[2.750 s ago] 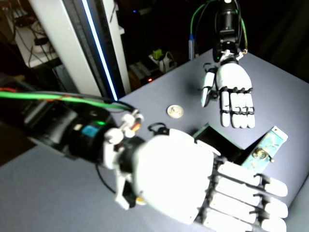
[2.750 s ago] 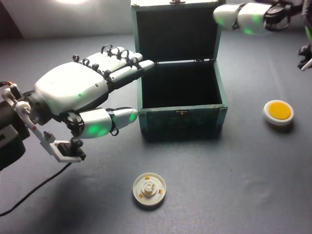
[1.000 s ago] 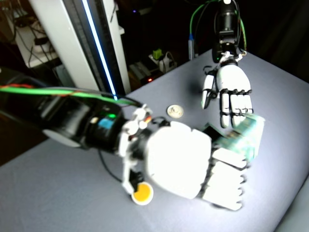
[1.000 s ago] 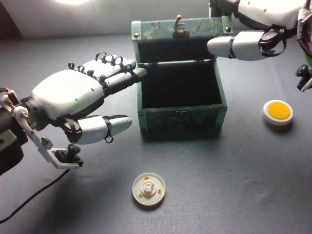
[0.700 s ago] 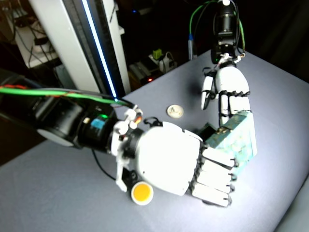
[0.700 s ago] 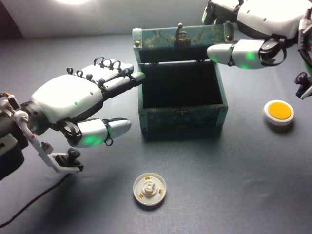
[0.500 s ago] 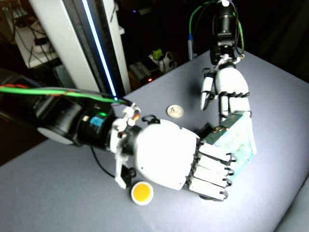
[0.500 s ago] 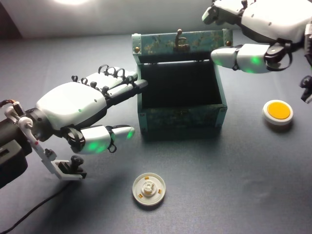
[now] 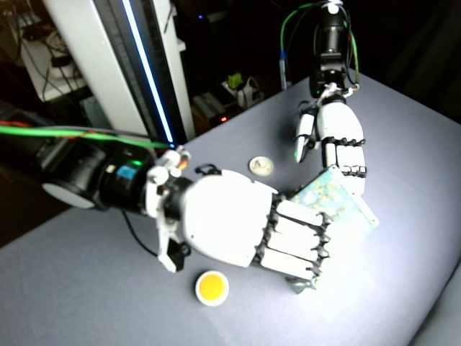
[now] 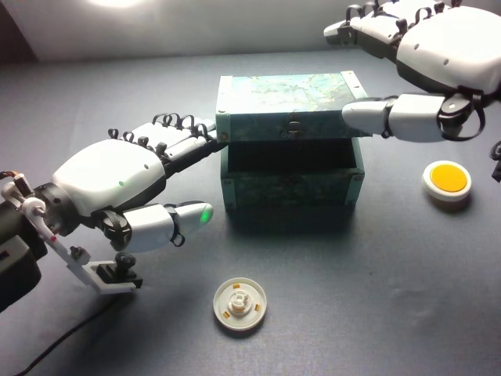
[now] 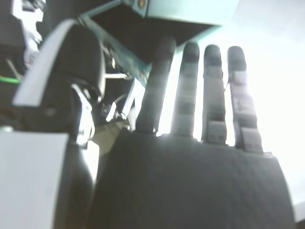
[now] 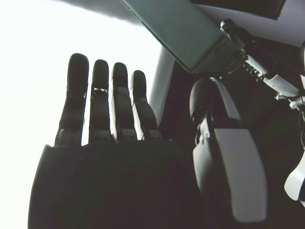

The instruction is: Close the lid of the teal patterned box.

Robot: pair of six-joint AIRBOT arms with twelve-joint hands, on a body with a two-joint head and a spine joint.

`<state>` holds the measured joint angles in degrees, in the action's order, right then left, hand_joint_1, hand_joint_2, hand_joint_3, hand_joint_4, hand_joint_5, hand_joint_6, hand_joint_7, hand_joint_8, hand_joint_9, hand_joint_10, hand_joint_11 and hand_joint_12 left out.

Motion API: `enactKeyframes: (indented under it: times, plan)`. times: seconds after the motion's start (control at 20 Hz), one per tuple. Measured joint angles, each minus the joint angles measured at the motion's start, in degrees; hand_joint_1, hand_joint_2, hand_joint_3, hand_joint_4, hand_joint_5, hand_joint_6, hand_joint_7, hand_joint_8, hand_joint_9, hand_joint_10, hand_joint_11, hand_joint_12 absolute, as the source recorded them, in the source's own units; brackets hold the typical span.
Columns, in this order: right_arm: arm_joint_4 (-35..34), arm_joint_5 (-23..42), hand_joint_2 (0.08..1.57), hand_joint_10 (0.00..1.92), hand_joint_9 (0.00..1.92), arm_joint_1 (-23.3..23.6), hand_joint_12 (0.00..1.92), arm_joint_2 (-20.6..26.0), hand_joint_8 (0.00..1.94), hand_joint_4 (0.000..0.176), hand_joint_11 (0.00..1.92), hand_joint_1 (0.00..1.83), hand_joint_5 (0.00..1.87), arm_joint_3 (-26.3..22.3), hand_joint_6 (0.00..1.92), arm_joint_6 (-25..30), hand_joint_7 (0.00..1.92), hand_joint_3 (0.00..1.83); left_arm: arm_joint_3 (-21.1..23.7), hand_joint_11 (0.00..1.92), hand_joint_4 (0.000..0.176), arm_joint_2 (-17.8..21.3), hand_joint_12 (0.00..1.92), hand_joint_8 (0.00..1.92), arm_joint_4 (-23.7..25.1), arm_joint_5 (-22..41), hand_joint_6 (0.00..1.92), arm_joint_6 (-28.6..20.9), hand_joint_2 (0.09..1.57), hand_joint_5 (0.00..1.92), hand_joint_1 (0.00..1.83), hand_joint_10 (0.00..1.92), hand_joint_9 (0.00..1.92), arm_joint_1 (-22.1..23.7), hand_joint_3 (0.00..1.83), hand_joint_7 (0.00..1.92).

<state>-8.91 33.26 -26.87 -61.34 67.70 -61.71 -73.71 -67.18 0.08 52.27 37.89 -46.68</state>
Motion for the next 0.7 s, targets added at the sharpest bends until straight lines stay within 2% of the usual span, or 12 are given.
enactKeyframes:
  times: [0.05, 0.1, 0.2, 0.25, 0.3, 0.35, 0.4, 0.45, 0.5, 0.6, 0.65, 0.7]
  plan:
    - [0.26, 0.44, 1.32, 0.69, 0.00, -0.59, 1.70, 0.33, 0.08, 0.000, 0.00, 0.24, 0.00, -0.35, 0.26, 0.15, 0.20, 0.01, 0.22, 0.00, 0.000, 0.00, 0.31, 0.00, -0.22, 0.22, 0.00, -0.11, 1.41, 0.02, 0.18, 0.00, 0.01, -0.37, 0.00, 0.03]
    - [0.79, 0.96, 1.34, 0.55, 0.00, -1.18, 1.65, 1.01, 0.05, 0.000, 0.00, 0.18, 0.00, -0.98, 0.18, 0.57, 0.15, 0.01, 0.39, 0.00, 0.005, 0.00, 0.42, 0.00, 0.11, 0.83, 0.00, -0.09, 1.42, 0.02, 0.19, 0.00, 0.01, -0.81, 0.00, 0.03]
    - [1.27, 2.32, 1.32, 0.39, 0.00, -2.14, 1.60, 2.54, 0.02, 0.000, 0.00, 0.17, 0.01, -2.62, 0.16, 1.07, 0.09, 0.00, 1.11, 0.00, 0.030, 0.02, 0.65, 0.01, -0.48, 1.62, 0.01, -0.17, 1.44, 0.02, 0.21, 0.00, 0.00, -1.55, 0.00, 0.02]
    - [1.46, 3.43, 1.33, 0.41, 0.00, -2.73, 1.54, 3.08, 0.02, 0.000, 0.00, 0.14, 0.01, -3.21, 0.19, 1.11, 0.11, 0.00, 1.62, 0.00, 0.032, 0.22, 0.85, 0.01, -0.72, 2.16, 0.01, -0.17, 1.44, 0.03, 0.21, 0.00, 0.01, -2.19, 0.00, 0.04]
    - [1.62, 4.13, 1.33, 0.40, 0.00, -3.13, 1.49, 3.63, 0.02, 0.000, 0.00, 0.13, 0.00, -3.78, 0.18, 1.22, 0.11, 0.00, 1.97, 0.00, 0.023, 0.33, 0.88, 0.01, -0.74, 2.69, 0.01, -0.17, 1.45, 0.04, 0.23, 0.01, 0.01, -2.80, 0.00, 0.04]
    - [1.79, 4.68, 1.33, 0.42, 0.00, -3.48, 1.47, 3.98, 0.02, 0.000, 0.00, 0.13, 0.00, -4.09, 0.22, 1.44, 0.12, 0.00, 2.47, 0.00, 0.026, 0.66, 0.88, 0.01, -0.74, 2.89, 0.02, -0.20, 1.45, 0.07, 0.27, 0.02, 0.04, -3.02, 0.00, 0.05]
    - [2.32, 5.16, 1.31, 0.42, 0.00, -4.17, 1.47, 4.20, 0.02, 0.000, 0.00, 0.12, 0.00, -4.33, 0.22, 1.75, 0.13, 0.00, 2.91, 0.00, 0.020, 1.11, 0.83, 0.01, -0.52, 3.43, 0.02, -0.26, 1.45, 0.07, 0.28, 0.02, 0.04, -3.63, 0.00, 0.06]
    - [2.51, 5.35, 1.30, 0.46, 0.00, -4.66, 1.46, 4.39, 0.02, 0.000, 0.00, 0.15, 0.00, -4.66, 0.24, 2.40, 0.14, 0.00, 3.21, 0.00, 0.025, 1.36, 0.65, 0.00, -0.50, 3.67, 0.00, -0.26, 1.47, 0.04, 0.21, 0.01, 0.02, -4.04, 0.00, 0.05]
    - [3.08, 5.57, 1.30, 0.48, 0.00, -5.09, 1.42, 4.48, 0.02, 0.000, 0.00, 0.17, 0.00, -4.76, 0.25, 3.13, 0.14, 0.00, 3.72, 0.00, 0.050, 1.70, 0.49, 0.00, -0.59, 3.89, 0.00, -0.26, 1.46, 0.04, 0.14, 0.00, 0.00, -4.42, 0.00, 0.02]
    - [3.32, 6.14, 1.28, 0.53, 0.00, -6.34, 1.40, 4.76, 0.01, 0.000, 0.00, 0.16, 0.00, -4.94, 0.20, 4.33, 0.14, 0.00, 4.33, 0.00, 0.031, 2.34, 0.46, 0.00, -0.68, 4.35, 0.02, -0.35, 1.46, 0.09, 0.14, 0.00, 0.00, -4.98, 0.00, 0.02]
    - [3.39, 6.45, 1.28, 0.47, 0.00, -6.80, 1.39, 5.14, 0.01, 0.000, 0.00, 0.16, 0.01, -5.18, 0.20, 4.74, 0.14, 0.00, 4.63, 0.00, 0.025, 2.73, 0.58, 0.00, -0.66, 4.61, 0.02, -0.35, 1.45, 0.11, 0.17, 0.01, 0.01, -5.29, 0.00, 0.03]
    - [3.37, 6.69, 1.29, 0.43, 0.00, -7.34, 1.37, 5.66, 0.01, 0.000, 0.00, 0.15, 0.02, -5.57, 0.20, 4.98, 0.15, 0.00, 4.94, 0.00, 0.039, 3.13, 0.60, 0.00, -0.37, 4.87, 0.02, -0.39, 1.44, 0.12, 0.14, 0.01, 0.01, -5.70, 0.00, 0.03]
